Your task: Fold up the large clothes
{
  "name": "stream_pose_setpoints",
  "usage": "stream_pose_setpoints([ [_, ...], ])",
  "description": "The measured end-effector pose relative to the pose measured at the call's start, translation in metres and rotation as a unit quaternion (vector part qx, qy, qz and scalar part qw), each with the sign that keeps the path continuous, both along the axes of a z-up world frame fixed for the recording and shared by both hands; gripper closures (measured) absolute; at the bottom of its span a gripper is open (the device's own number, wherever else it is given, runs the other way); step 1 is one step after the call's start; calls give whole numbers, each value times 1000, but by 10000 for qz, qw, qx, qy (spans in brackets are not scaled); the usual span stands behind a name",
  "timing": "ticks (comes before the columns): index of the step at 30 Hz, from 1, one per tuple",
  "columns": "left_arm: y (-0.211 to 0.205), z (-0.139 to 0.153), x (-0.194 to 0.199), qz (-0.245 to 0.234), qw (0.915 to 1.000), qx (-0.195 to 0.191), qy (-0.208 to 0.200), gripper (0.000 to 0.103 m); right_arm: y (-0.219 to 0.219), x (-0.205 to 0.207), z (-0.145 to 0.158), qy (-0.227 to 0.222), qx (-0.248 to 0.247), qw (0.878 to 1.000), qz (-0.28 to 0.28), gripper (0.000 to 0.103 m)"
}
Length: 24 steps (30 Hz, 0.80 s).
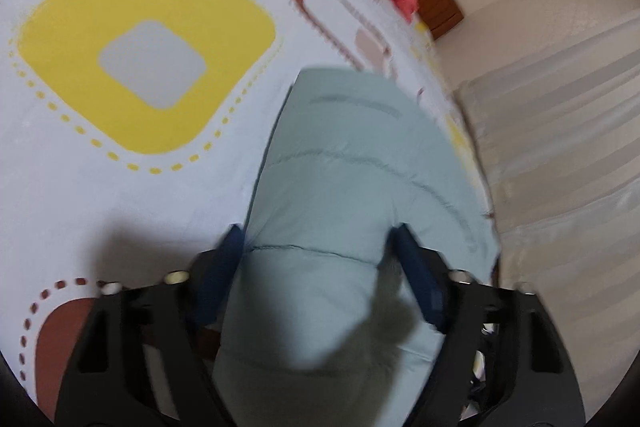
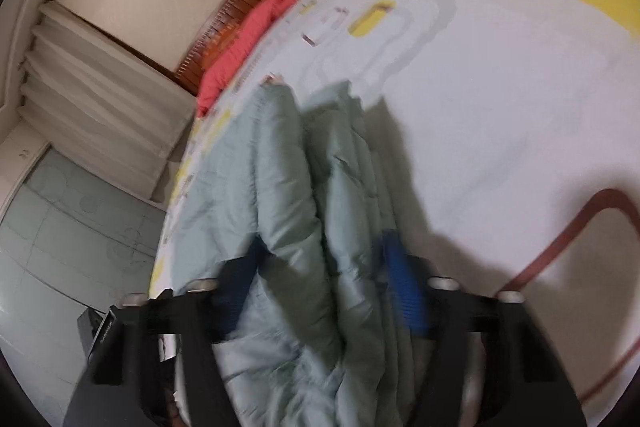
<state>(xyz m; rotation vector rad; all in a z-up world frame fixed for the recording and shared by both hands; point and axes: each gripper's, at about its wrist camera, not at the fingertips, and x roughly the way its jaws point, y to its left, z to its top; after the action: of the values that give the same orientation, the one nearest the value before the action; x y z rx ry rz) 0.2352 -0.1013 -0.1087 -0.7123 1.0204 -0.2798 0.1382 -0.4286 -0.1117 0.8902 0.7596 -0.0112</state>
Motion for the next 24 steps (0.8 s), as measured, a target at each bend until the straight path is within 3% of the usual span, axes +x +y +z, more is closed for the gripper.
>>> stream_pose_setpoints([
  [4, -13, -6, 1, -61, 9987, 508, 3, 41, 0, 3, -25, 165, 231, 9996, -68, 66],
  [7, -16, -14, 2, -126, 9979, 629, -7, 41, -4, 1, -34, 157, 407, 9990, -72, 70],
  [11, -17, -13, 0, -179, 9975, 672, -101, 42, -3, 5, -32, 165, 292, 9994, -1, 70],
  [15, -7, 5, -4, -170, 9982, 563, 63, 42, -3, -1, -9, 311, 180, 9993, 120, 61],
  [18, -2, 27, 0, -74, 9988, 431, -239, 37, -11, -2, 18, 191, 6, 9998, -103, 47],
  [20, -8, 39, 10, -156, 9979, 451, -448, 34, -17, 6, 29, 59, 4, 9999, -159, 47],
  [24, -18, 34, 33, -122, 9988, 338, -320, 34, -21, 32, 38, -33, 55, 9998, -200, 47],
])
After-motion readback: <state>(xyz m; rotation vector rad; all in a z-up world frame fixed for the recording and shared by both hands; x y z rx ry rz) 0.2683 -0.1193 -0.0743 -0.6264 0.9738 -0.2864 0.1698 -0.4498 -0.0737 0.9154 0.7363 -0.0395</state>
